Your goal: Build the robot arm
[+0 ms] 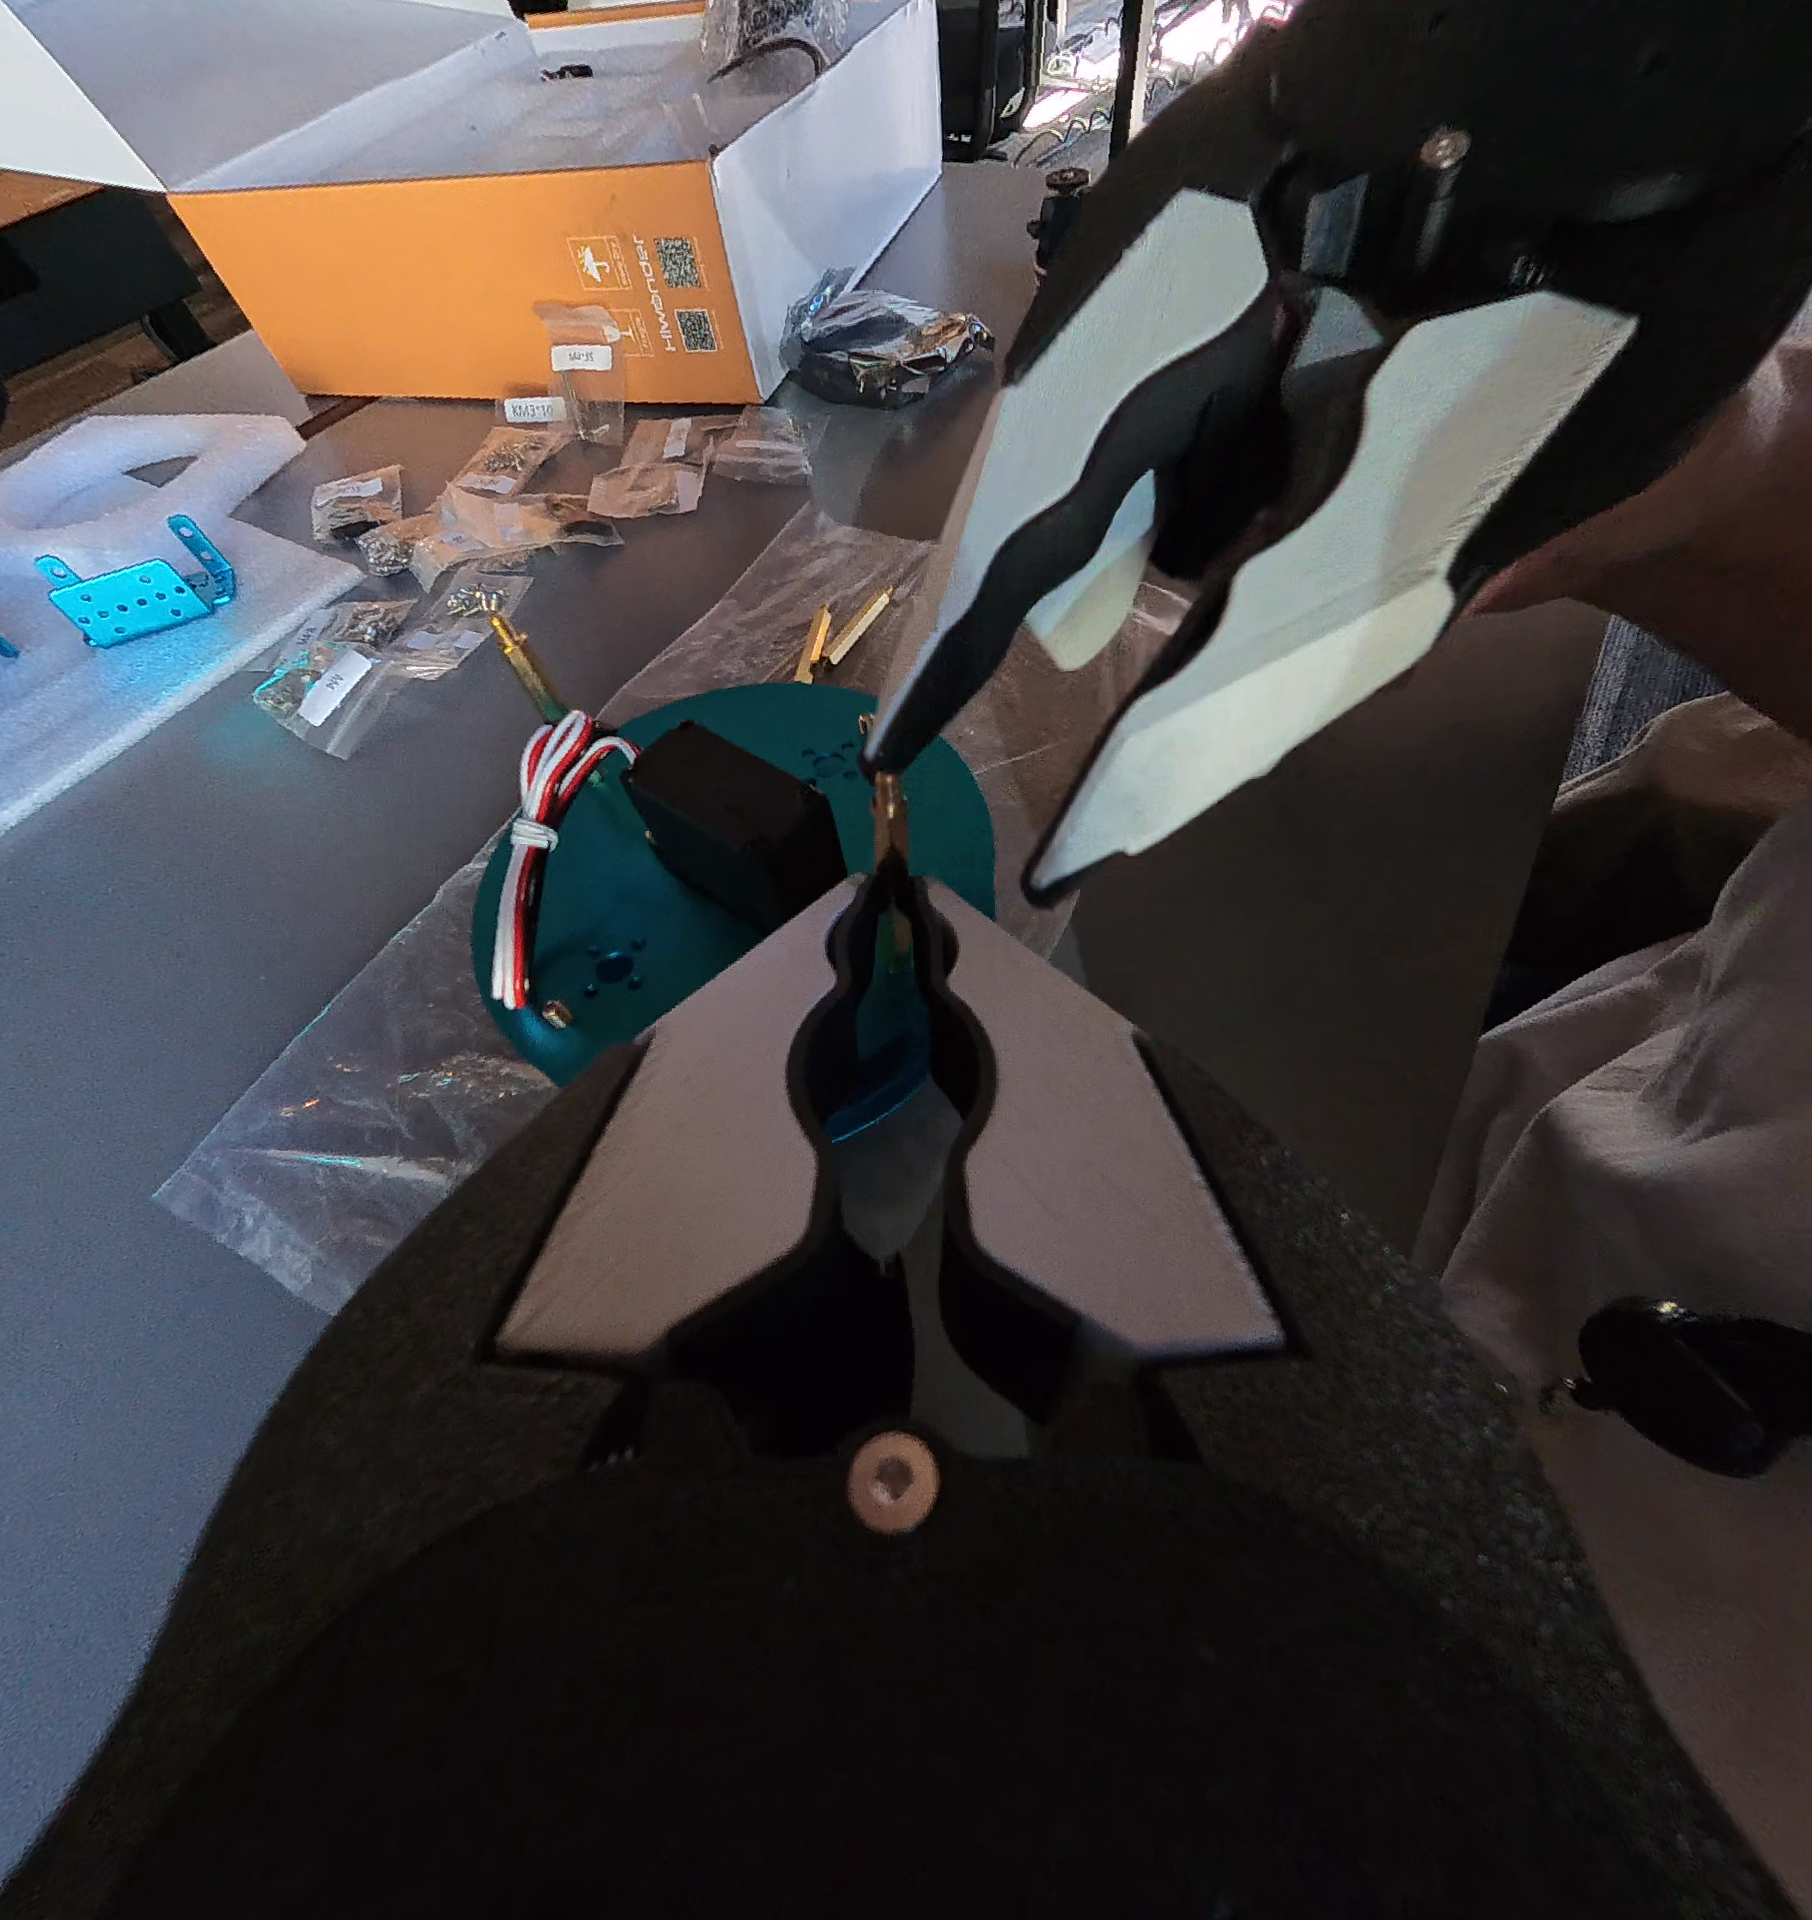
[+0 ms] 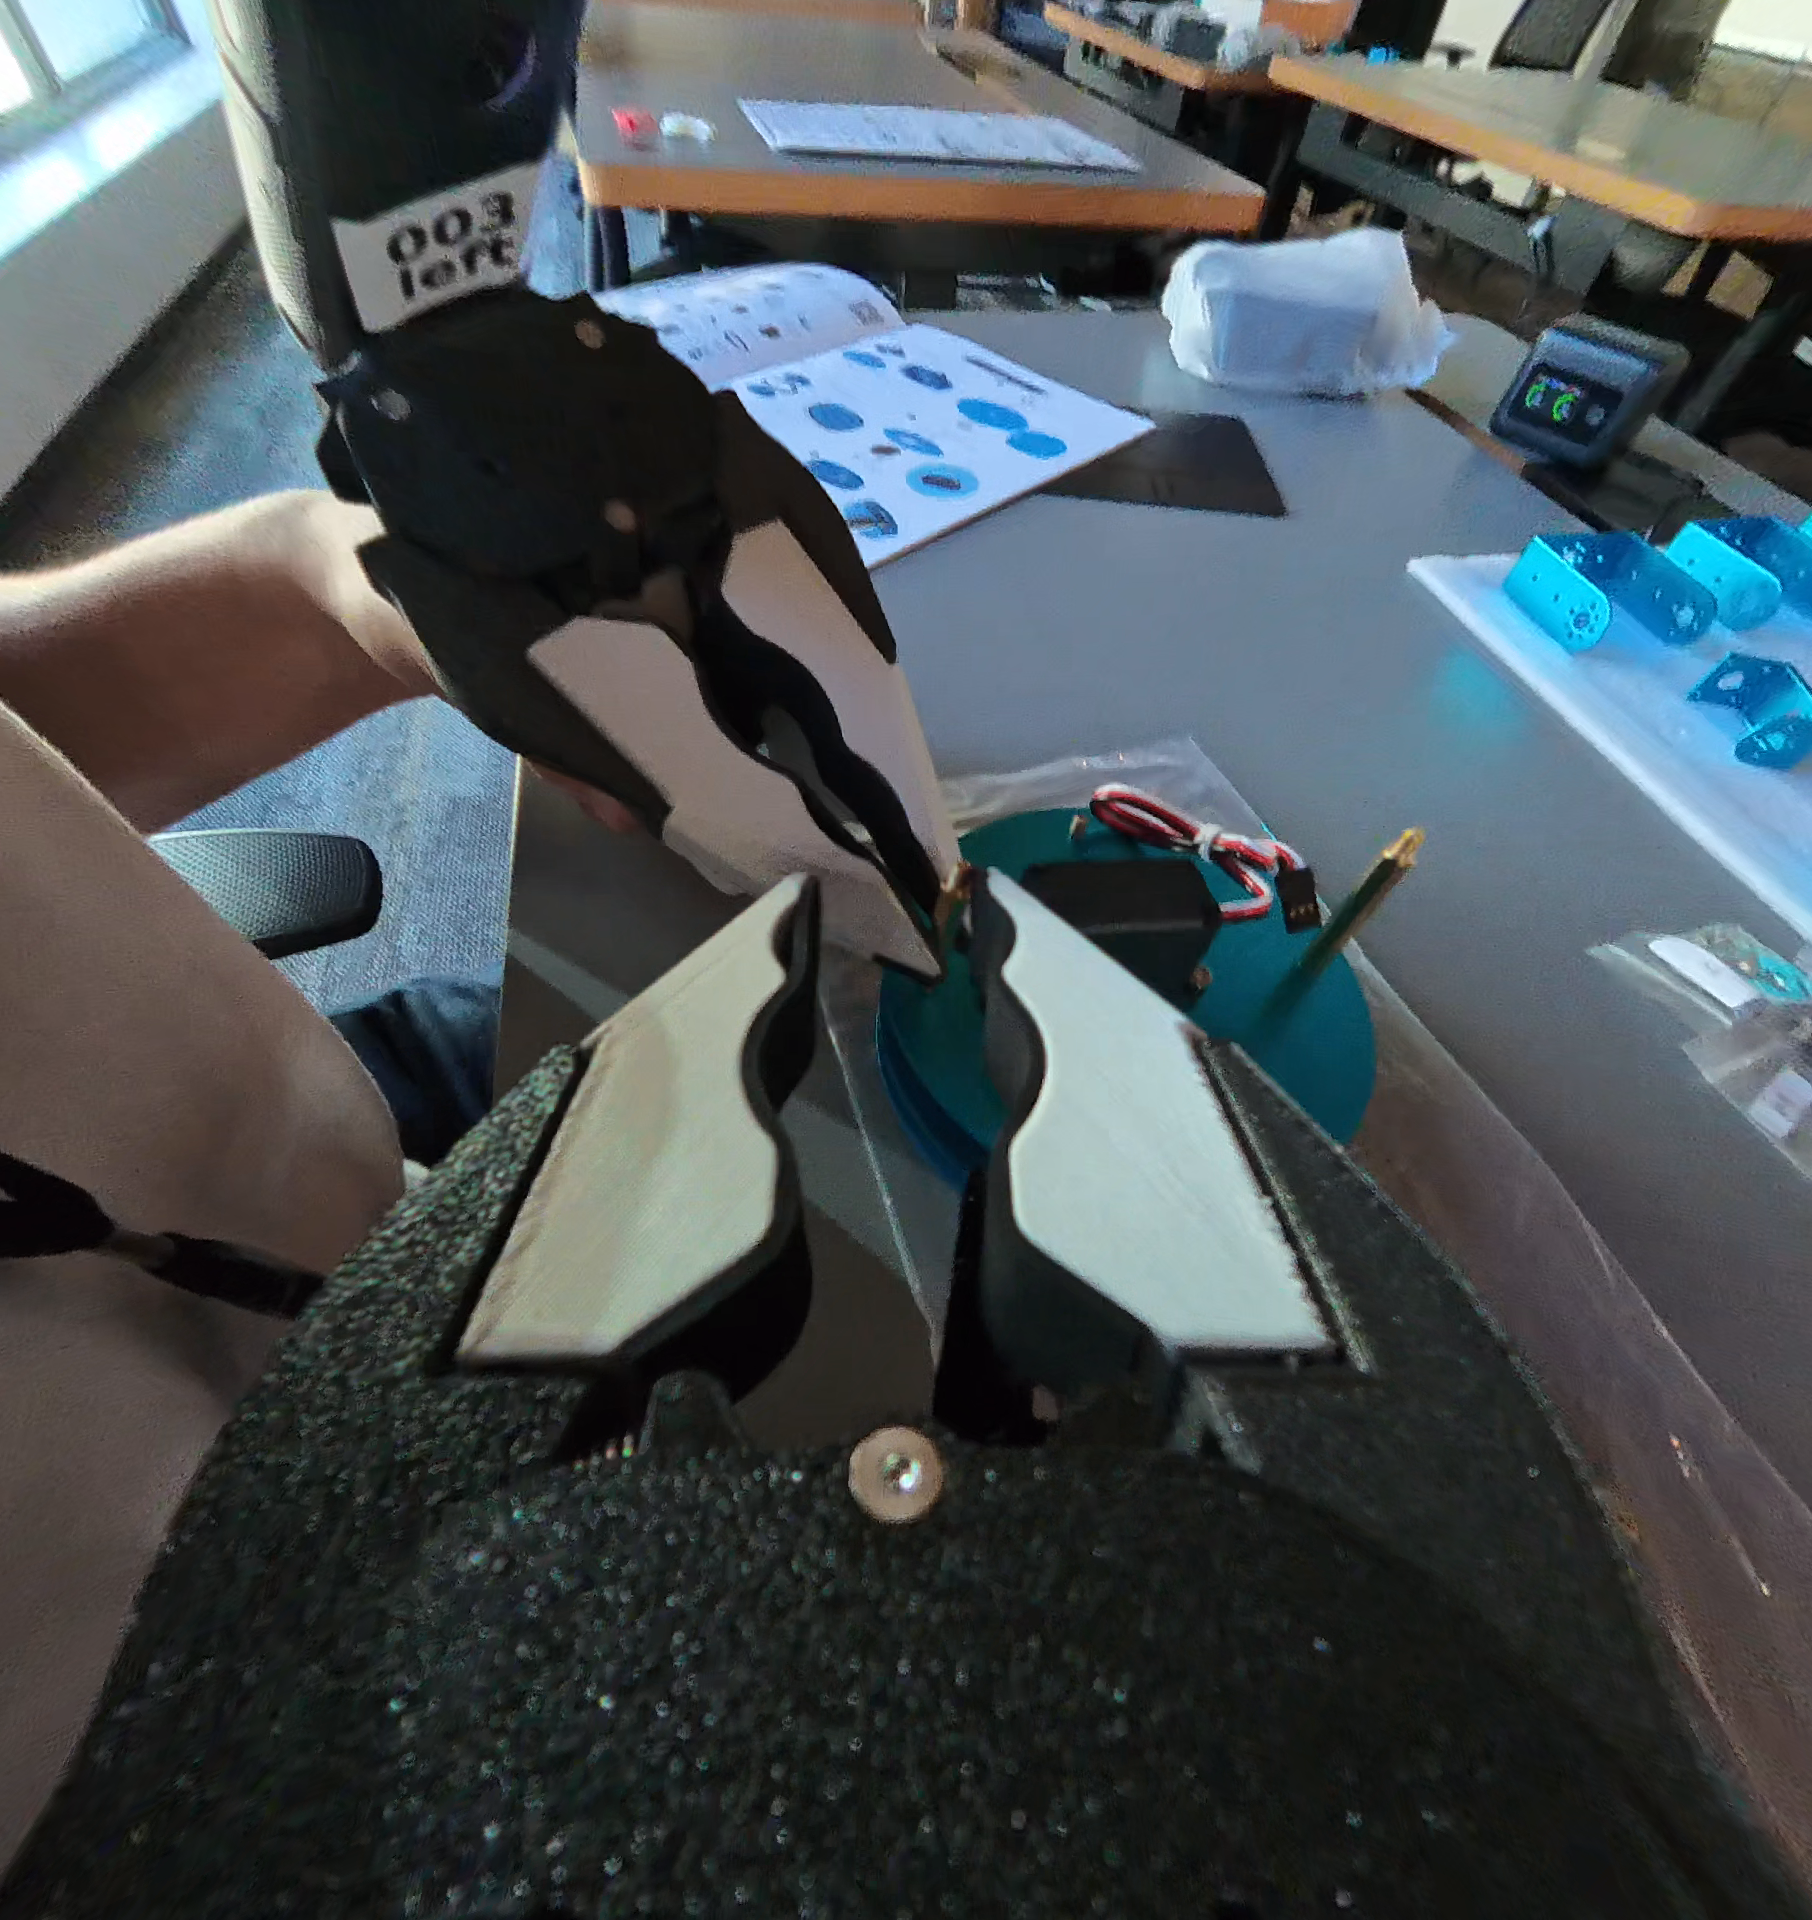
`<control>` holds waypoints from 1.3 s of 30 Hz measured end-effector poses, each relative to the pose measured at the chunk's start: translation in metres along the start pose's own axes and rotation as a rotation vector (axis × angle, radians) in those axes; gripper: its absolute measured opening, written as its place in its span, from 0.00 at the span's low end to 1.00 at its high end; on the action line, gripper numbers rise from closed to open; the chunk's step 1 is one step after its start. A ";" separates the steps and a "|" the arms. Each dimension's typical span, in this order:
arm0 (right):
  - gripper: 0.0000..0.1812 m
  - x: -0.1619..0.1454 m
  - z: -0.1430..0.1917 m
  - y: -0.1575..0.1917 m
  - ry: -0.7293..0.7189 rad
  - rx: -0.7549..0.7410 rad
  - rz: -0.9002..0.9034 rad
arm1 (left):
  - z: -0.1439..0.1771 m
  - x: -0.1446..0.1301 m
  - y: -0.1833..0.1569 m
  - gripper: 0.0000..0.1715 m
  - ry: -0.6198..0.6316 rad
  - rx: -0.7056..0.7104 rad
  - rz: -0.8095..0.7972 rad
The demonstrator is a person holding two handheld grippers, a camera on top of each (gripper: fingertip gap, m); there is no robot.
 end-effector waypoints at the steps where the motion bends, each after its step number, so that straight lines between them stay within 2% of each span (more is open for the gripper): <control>1: 0.15 0.000 -0.002 -0.002 -0.013 -0.007 0.000 | -0.001 0.000 0.000 0.03 -0.001 -0.003 0.001; 8: 0.11 -0.004 -0.007 -0.010 -0.024 0.055 -0.063 | 0.001 -0.001 0.000 0.03 -0.008 -0.007 -0.018; 11: 0.03 -0.004 -0.007 -0.011 -0.024 0.043 -0.047 | 0.001 -0.002 0.000 0.03 -0.012 -0.009 -0.017; 20: 0.06 -0.007 -0.006 -0.013 -0.021 0.040 -0.067 | 0.002 -0.004 0.001 0.04 -0.029 -0.028 -0.011; 24: 0.03 -0.005 -0.012 -0.013 -0.014 0.042 -0.036 | 0.002 -0.004 0.002 0.04 -0.024 -0.028 -0.018; 31: 0.03 0.000 -0.015 -0.008 0.035 -0.037 -0.089 | 0.008 -0.003 0.002 0.09 -0.048 0.056 0.034; 35: 0.03 0.002 -0.016 -0.006 0.065 -0.054 -0.141 | 0.009 -0.005 0.009 0.14 -0.051 0.048 0.049; 38: 0.03 0.003 -0.014 -0.007 0.078 -0.056 -0.169 | 0.010 -0.006 0.006 0.03 -0.071 -0.034 0.018; 39: 0.03 0.002 -0.013 -0.007 0.072 -0.048 -0.174 | 0.010 -0.005 0.006 0.02 -0.075 -0.048 0.006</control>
Point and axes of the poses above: each gripper's, where its closed fingertips meet, z back along the fingers, x out of its top, y = z × x across the jaws, the point moved 9 cm from there along z, back along the fingers, and after that the axes turned 2 degrees about -y, right-handed, at the moved point
